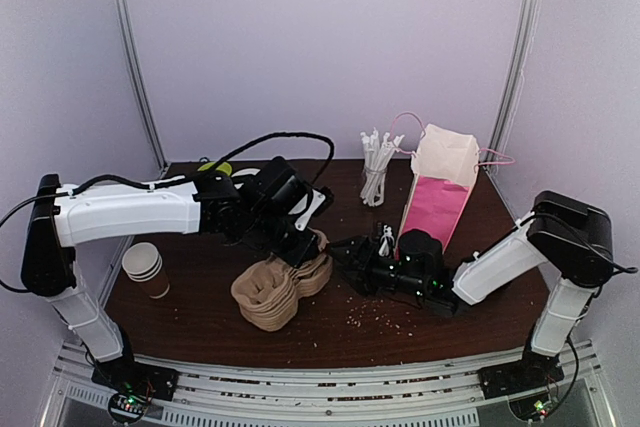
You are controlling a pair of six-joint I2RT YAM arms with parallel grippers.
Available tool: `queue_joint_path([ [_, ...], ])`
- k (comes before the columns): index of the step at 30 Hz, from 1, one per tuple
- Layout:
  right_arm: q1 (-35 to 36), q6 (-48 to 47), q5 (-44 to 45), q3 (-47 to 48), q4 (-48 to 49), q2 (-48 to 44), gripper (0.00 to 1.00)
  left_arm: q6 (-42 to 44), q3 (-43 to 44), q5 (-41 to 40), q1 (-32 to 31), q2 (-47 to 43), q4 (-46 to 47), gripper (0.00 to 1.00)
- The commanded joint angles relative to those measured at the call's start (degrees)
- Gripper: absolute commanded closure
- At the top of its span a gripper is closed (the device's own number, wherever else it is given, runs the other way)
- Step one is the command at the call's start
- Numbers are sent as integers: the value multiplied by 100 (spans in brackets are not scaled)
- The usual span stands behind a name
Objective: Pack the takeout coffee
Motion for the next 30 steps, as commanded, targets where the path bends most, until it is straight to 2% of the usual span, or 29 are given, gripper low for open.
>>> queue_joint_path([
  [1, 10, 21, 33, 149, 168, 50, 17, 15, -26, 238, -31, 72, 380, 74],
  [6, -4, 24, 10, 196, 27, 130, 17, 0, -27, 253, -31, 78, 392, 57],
  [13, -16, 139, -18, 107, 144, 234, 18, -45, 18, -72, -31, 57, 286, 46],
  [19, -23, 215, 28, -216, 344, 196, 19, 57, 124, -450, -30, 131, 82, 50],
  [30, -20, 210, -66, -173, 356, 213, 20, 322, 414, -228, -31, 573, -125, 58],
])
